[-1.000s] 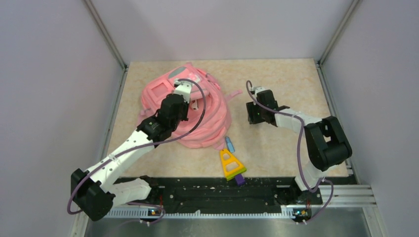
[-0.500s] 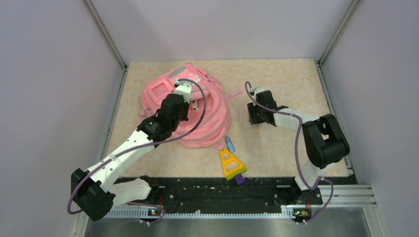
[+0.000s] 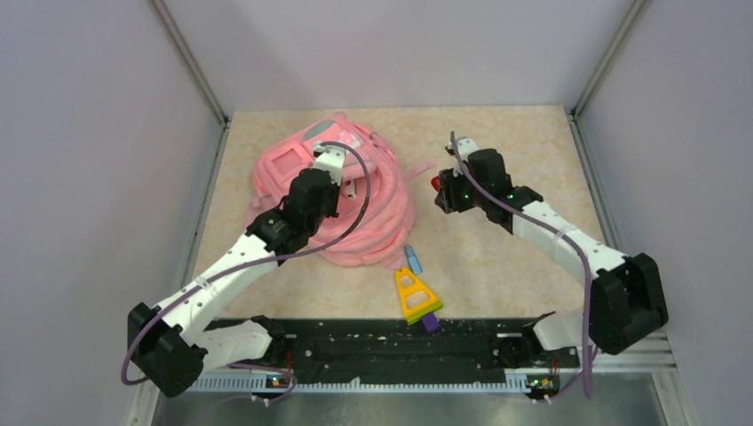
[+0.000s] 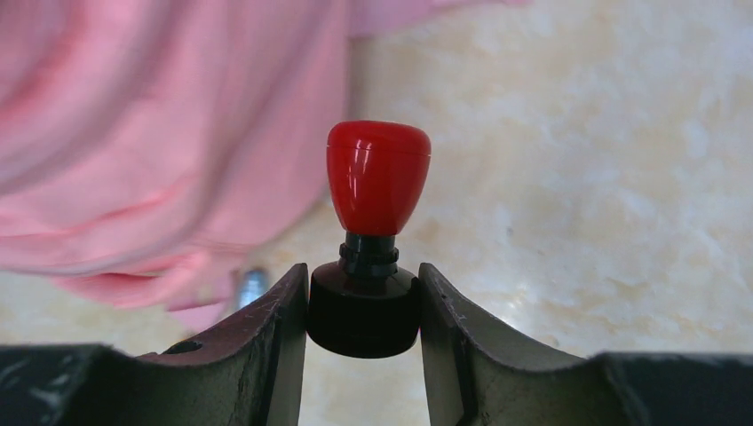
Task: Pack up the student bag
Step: Pick up the stationery from the center of the board, then place the stationery in the student bag.
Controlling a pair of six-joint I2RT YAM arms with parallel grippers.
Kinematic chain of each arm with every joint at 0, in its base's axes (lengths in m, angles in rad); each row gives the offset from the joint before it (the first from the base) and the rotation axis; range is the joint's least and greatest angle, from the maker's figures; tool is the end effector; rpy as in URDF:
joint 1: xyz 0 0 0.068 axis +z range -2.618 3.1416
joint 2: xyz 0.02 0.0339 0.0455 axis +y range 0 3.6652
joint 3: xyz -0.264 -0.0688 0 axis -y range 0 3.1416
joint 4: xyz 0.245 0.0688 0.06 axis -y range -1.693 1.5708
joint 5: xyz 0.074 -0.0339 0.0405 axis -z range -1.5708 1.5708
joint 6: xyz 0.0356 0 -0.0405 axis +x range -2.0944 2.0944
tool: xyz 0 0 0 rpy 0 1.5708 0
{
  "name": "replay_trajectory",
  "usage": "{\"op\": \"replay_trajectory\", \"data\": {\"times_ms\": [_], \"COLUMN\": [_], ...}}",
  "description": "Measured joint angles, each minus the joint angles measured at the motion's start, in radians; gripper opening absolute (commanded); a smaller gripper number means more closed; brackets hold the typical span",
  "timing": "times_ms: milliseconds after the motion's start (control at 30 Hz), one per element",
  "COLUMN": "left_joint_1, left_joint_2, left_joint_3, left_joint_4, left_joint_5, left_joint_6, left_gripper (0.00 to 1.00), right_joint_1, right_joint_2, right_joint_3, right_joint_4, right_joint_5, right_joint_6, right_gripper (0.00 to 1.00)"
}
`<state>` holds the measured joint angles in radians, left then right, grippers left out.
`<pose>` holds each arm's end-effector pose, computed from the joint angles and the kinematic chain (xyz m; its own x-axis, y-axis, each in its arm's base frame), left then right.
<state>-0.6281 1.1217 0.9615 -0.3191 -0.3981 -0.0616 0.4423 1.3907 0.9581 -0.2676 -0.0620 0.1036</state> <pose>0.2117 -0.1367 0.3222 -0.3887 0.2121 -0.8966 0.2399 0.9629 0.1238 0.2739 0.1321 0.2544 -0.6278 -0.1831 -0.7565 -0.4073 0.9055 0.1188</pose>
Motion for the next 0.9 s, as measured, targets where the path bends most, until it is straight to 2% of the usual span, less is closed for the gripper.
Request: {"op": "replay_trajectory", "data": {"times_ms": [200,400,700,900], "left_joint_1": [0.0,0.0,0.0,0.0], "left_joint_2": [0.0,0.0,0.0,0.0], "left_joint_3": [0.0,0.0,0.0,0.0], "left_joint_4": [0.0,0.0,0.0,0.001], "left_joint_5": [0.008,0.012,0.017,0.016], "left_joint_6": [0.0,0.0,0.0,0.0], "left_gripper": [0.0,0.0,0.0,0.0], "right_joint_1": [0.163,0.266,0.28,0.283], "right_joint_2": [-0.027,0.083,0.264,0.332], "right_joint_3": [0.113,0.184,0.336,0.402], "right_joint_4": [-0.01,0.005,0.04,0.143], "right_joint_5": [-0.097,-0.172,-0.188,-0.176], "right_joint_6": [0.052,0.119,0.182,0.206], "right_gripper": [0.11,0.1,0.08,0.08]}}
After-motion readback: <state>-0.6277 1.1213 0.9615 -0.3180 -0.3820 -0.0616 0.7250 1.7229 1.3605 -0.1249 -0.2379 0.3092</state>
